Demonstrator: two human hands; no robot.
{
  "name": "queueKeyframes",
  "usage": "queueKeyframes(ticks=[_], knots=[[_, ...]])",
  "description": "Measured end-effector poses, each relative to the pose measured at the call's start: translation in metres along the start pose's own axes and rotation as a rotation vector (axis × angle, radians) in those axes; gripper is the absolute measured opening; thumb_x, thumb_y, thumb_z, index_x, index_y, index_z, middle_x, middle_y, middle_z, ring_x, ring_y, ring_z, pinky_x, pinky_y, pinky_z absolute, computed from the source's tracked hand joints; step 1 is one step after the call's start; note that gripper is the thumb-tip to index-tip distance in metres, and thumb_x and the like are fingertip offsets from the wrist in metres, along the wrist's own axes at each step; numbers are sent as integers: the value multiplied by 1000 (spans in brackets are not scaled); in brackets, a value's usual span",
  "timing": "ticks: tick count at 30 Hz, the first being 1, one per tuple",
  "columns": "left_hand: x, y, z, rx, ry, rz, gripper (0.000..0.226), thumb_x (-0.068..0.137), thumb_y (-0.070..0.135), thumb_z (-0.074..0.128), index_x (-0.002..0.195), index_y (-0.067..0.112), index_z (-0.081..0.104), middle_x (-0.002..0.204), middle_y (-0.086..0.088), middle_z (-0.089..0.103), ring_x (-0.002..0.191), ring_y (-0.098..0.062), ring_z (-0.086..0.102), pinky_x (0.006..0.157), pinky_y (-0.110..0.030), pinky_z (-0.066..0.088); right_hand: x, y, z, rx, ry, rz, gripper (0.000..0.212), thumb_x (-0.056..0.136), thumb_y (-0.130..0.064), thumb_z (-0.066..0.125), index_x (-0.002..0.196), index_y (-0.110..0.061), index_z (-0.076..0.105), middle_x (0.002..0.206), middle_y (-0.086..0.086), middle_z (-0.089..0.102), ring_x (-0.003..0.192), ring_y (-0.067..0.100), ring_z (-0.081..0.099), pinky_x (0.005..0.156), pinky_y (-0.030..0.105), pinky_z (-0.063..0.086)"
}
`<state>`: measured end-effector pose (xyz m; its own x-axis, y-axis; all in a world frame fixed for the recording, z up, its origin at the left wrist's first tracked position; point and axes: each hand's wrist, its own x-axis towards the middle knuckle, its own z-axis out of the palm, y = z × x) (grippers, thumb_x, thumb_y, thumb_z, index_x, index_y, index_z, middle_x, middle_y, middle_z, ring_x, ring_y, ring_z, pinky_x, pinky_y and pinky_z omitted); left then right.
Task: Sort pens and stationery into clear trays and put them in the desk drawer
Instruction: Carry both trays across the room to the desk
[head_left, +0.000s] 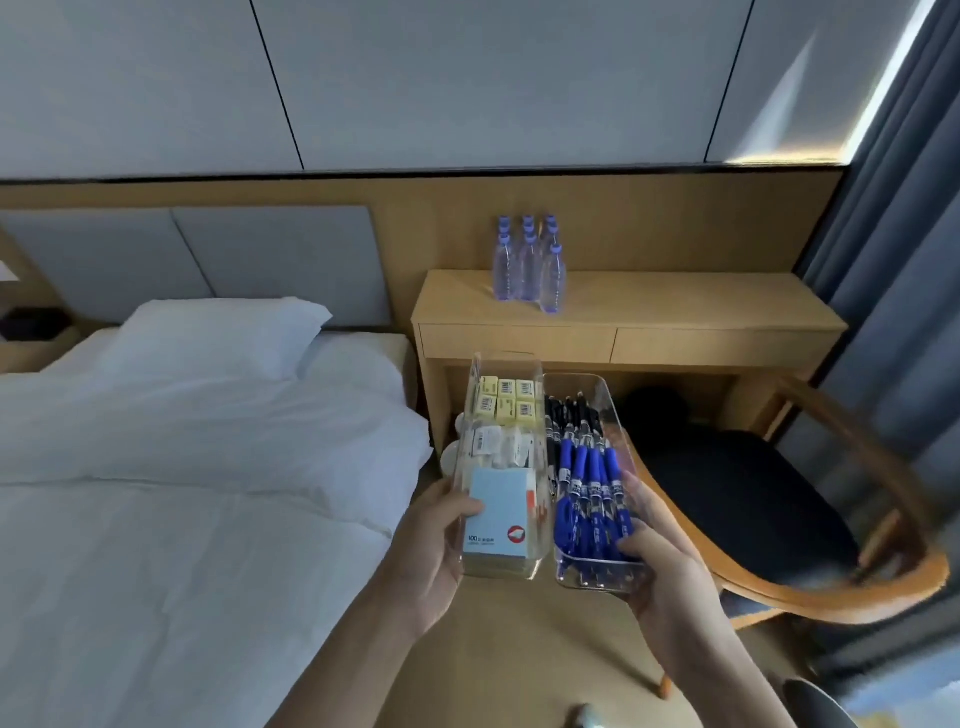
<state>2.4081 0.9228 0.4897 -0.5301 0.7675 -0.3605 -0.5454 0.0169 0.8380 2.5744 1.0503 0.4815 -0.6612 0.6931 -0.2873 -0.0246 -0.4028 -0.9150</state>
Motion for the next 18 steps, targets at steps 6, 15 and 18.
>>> queueKeyframes(ticks=[6,15,18], knots=[[114,41,26,-78,56,-11,36,83,1,50,116,6,62,91,-16,72,78,-25,72,55,-30,55,129,-53,-13,-18,-131,28,68,95,12,33,125,-46,54,104,-4,77,95,34,74,79,51,60],[236,81,16,-126,239,69,33,89,0,44,109,6,70,88,-13,71,80,-22,72,59,-33,56,308,-90,8,-32,-327,82,68,92,18,31,127,-35,56,111,4,76,99,30,74,69,34,61],[275,94,-11,-128,291,74,30,80,6,57,107,3,70,91,-15,69,86,-26,71,61,-35,57,356,-82,31,-36,-368,141,66,93,17,32,127,-35,56,112,4,76,96,31,74,65,35,61]])
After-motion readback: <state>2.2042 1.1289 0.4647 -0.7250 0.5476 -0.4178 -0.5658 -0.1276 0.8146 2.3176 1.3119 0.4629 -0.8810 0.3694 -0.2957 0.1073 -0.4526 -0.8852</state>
